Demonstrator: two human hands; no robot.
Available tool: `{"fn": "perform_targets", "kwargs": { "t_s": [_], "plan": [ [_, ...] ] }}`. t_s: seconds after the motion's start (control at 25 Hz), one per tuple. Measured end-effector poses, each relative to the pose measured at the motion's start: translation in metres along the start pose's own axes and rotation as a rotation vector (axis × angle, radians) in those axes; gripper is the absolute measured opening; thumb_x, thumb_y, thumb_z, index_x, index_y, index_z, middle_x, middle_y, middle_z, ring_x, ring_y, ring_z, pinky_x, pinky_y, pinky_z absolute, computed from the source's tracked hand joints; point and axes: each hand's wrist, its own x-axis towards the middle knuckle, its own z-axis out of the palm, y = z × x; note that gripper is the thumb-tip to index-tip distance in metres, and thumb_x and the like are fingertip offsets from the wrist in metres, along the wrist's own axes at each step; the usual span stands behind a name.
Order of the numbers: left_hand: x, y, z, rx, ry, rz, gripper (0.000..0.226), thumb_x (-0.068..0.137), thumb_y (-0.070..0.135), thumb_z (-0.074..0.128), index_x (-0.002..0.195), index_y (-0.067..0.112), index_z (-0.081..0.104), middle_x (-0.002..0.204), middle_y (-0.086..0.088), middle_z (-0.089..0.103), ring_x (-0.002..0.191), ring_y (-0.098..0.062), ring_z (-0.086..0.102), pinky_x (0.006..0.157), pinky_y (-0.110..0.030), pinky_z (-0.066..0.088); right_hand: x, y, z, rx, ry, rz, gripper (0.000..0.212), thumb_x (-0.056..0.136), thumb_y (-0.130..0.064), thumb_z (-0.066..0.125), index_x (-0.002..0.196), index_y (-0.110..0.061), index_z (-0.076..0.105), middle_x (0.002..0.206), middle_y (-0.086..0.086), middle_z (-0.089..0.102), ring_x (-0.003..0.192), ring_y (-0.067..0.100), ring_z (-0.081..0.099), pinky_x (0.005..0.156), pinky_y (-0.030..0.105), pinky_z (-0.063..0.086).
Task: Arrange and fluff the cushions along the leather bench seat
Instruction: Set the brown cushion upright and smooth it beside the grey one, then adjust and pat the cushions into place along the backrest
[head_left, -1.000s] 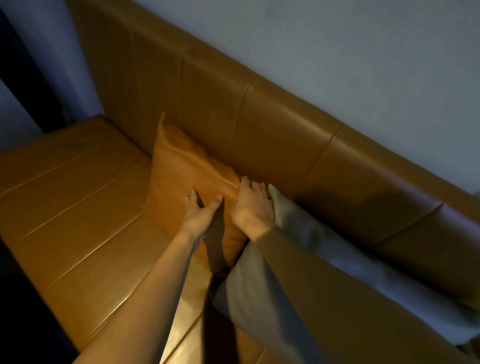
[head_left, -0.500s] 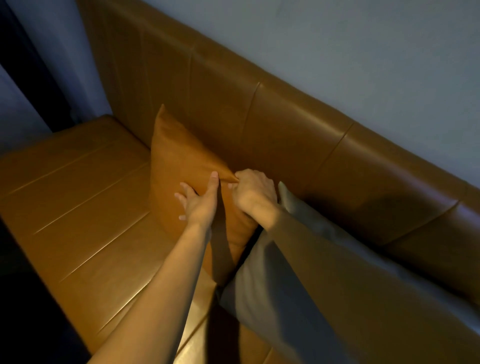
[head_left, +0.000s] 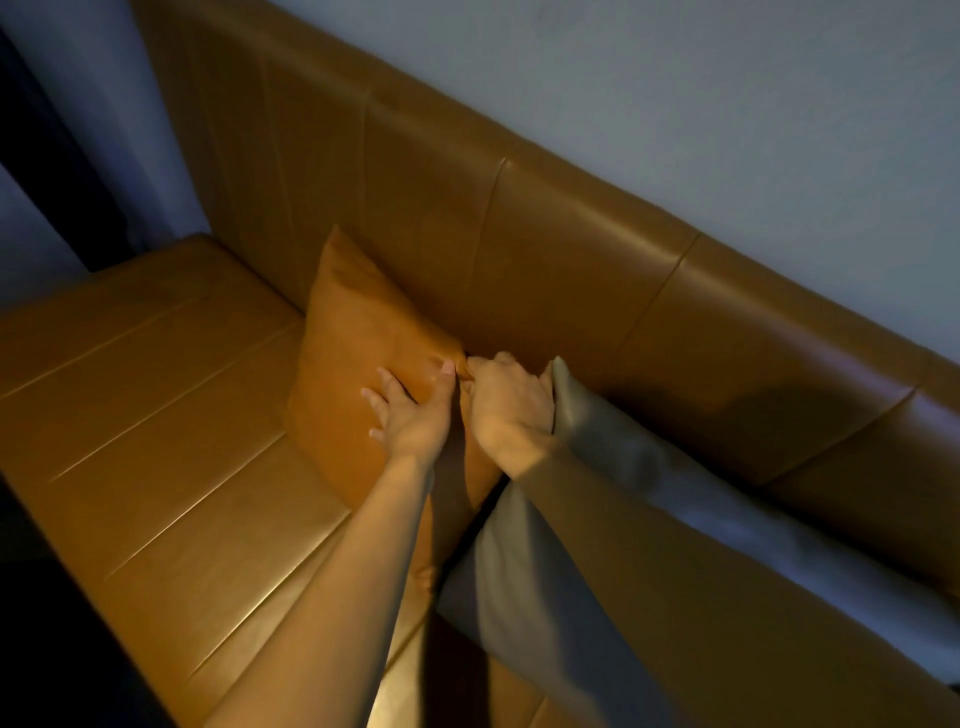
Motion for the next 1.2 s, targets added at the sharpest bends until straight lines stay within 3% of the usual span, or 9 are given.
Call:
{"fn": "perform_targets", "kwargs": {
  "t_s": [0.2, 0.36, 0.52, 0.64, 0.72, 0.8, 0.88, 1.08, 1.2],
  "plan": [
    [0.006, -0.013, 0.009, -0.028, -0.060, 0.007, 0.108, 0.073, 0.074, 0.061, 0.152, 0.043, -0.006, 0.160, 0.016, -0.023, 0.150, -0.030, -0.016, 0.116, -0.062, 0.021, 0.006, 0.016, 0.008, -0.018, -0.032, -0.013, 0.036, 0.103, -0.025, 0.036, 0.135, -0.021, 0.051, 0.128, 0.012, 0.060, 0.125, 0.032, 0.054, 0.115, 0.045, 0.023],
    [0.006, -0.013, 0.006, 0.036, 0.006, 0.009, 0.102, 0.076, 0.071, 0.060, 0.154, 0.036, 0.003, 0.164, 0.010, -0.013, 0.151, -0.031, 0.000, 0.115, -0.058, 0.025, 0.000, 0.014, 0.002, 0.032, -0.041, -0.041, 0.052, 0.101, -0.031, 0.044, 0.150, -0.020, 0.034, 0.141, 0.013, 0.050, 0.128, 0.033, 0.049, 0.107, 0.044, 0.036],
    [-0.008, 0.007, 0.019, 0.116, 0.069, 0.024, 0.077, 0.090, 0.050, 0.055, 0.153, 0.023, 0.020, 0.163, -0.004, 0.014, 0.146, -0.034, 0.024, 0.113, -0.052, 0.034, -0.008, 0.020, -0.020, 0.115, 0.150, -0.125, 0.033, 0.099, -0.028, 0.047, 0.129, -0.018, 0.056, 0.130, 0.008, 0.055, 0.120, 0.028, 0.052, 0.096, 0.044, 0.048],
    [-0.033, 0.017, 0.029, 0.126, 0.128, 0.170, 0.045, 0.090, 0.043, 0.052, 0.131, 0.024, 0.051, 0.139, -0.005, 0.051, 0.126, -0.031, 0.050, 0.101, -0.047, 0.046, -0.023, 0.034, -0.036, 0.163, 0.205, -0.094, 0.030, 0.098, -0.030, 0.047, 0.124, -0.023, 0.060, 0.128, 0.004, 0.056, 0.120, 0.025, 0.047, 0.098, 0.043, 0.044],
    [-0.061, 0.024, 0.039, 0.120, 0.029, 0.296, 0.023, 0.094, 0.036, 0.052, 0.111, 0.023, 0.060, 0.113, 0.001, 0.062, 0.113, -0.024, 0.057, 0.092, -0.035, 0.046, -0.046, 0.060, -0.049, 0.188, 0.270, -0.014, 0.032, 0.097, -0.034, 0.048, 0.126, -0.026, 0.058, 0.129, 0.002, 0.053, 0.122, 0.025, 0.045, 0.099, 0.043, 0.040],
    [-0.091, 0.036, 0.050, 0.149, -0.223, 0.273, 0.032, 0.095, 0.044, 0.054, 0.116, 0.020, 0.059, 0.111, 0.005, 0.060, 0.111, -0.018, 0.055, 0.088, -0.032, 0.041, -0.078, 0.104, -0.064, 0.154, 0.286, 0.135, 0.040, 0.096, -0.042, 0.048, 0.132, -0.026, 0.053, 0.134, 0.004, 0.050, 0.126, 0.027, 0.042, 0.102, 0.045, 0.035],
    [-0.103, 0.040, 0.062, 0.156, -0.362, 0.155, 0.064, 0.087, 0.058, 0.058, 0.135, 0.019, 0.044, 0.132, 0.001, 0.050, 0.122, -0.020, 0.048, 0.094, -0.036, 0.039, -0.115, 0.159, -0.078, 0.058, 0.209, 0.346, 0.052, 0.094, -0.055, 0.046, 0.137, -0.026, 0.047, 0.139, 0.008, 0.045, 0.131, 0.032, 0.037, 0.106, 0.053, 0.028],
    [-0.105, 0.030, 0.090, 0.172, -0.331, 0.043, 0.128, 0.053, 0.071, 0.078, 0.153, 0.036, 0.007, 0.162, 0.003, 0.013, 0.147, -0.033, 0.021, 0.106, -0.059, 0.034, -0.185, 0.263, -0.098, -0.076, -0.107, 0.622, 0.088, 0.077, -0.084, 0.037, 0.144, -0.027, 0.036, 0.150, 0.014, 0.034, 0.138, 0.039, 0.027, 0.111, 0.067, 0.018],
    [-0.108, 0.019, 0.107, 0.220, -0.275, 0.048, 0.116, 0.069, 0.051, 0.081, 0.152, 0.042, 0.000, 0.164, 0.003, 0.002, 0.147, -0.036, 0.016, 0.105, -0.060, 0.037, -0.202, 0.286, -0.095, -0.044, -0.190, 0.564, 0.100, 0.071, -0.086, 0.048, 0.151, -0.031, 0.023, 0.155, 0.009, 0.024, 0.142, 0.038, 0.017, 0.108, 0.071, 0.016]
  ]
}}
